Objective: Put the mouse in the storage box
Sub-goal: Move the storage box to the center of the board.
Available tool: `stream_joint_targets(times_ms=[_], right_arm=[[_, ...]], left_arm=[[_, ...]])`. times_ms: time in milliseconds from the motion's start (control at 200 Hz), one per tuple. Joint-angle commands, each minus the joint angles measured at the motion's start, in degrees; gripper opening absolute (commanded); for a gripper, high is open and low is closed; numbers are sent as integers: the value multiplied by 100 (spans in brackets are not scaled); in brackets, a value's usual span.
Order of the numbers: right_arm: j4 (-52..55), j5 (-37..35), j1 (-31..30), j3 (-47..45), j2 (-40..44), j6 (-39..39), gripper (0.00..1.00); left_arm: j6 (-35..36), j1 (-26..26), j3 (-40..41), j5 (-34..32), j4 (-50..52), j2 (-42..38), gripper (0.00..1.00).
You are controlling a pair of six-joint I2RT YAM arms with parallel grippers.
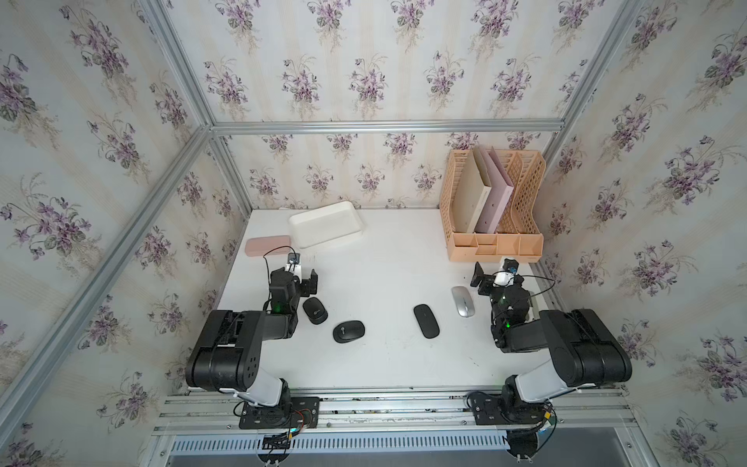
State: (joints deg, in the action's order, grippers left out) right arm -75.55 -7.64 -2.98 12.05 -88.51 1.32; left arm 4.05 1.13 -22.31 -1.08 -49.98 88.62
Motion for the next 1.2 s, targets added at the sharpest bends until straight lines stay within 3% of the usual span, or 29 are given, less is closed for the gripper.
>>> stream_joint_targets(times_ms=[0, 380, 445, 505, 564, 619, 724, 864, 1199], right_arm=[[-21, 37, -7, 7, 17, -9, 100], [-72, -172, -20, -10, 24, 51, 100], [511, -727, -84, -3, 547, 172, 100], [1334, -753, -88, 136, 1317, 176, 98], [2012, -647, -88, 280, 2035, 548, 97], [2468, -74, -88, 460, 2467, 769, 94], [3442, 1056, -159, 1213, 2457, 860, 93], [5127, 787, -427, 2196, 2093, 686, 93], [4287, 311, -512, 1253, 2816, 835, 93]], left_arm=[[-11, -7, -20, 29, -68, -13, 99], [-80, -76, -43, -1, -123, -75, 99], [16, 231, -403, -773, 1166, -866, 99], [-58, 496, -948, -1009, 2451, -1553, 99], [-633, 508, -1431, -570, 3068, -1914, 99], [-994, 576, -2007, 136, 3582, -1941, 99], [-592, 1238, -3628, 276, 5084, -1120, 99], [-119, 1785, -6106, 78, 7157, 900, 99], [-546, 1750, -11325, 307, 9892, 4640, 100]])
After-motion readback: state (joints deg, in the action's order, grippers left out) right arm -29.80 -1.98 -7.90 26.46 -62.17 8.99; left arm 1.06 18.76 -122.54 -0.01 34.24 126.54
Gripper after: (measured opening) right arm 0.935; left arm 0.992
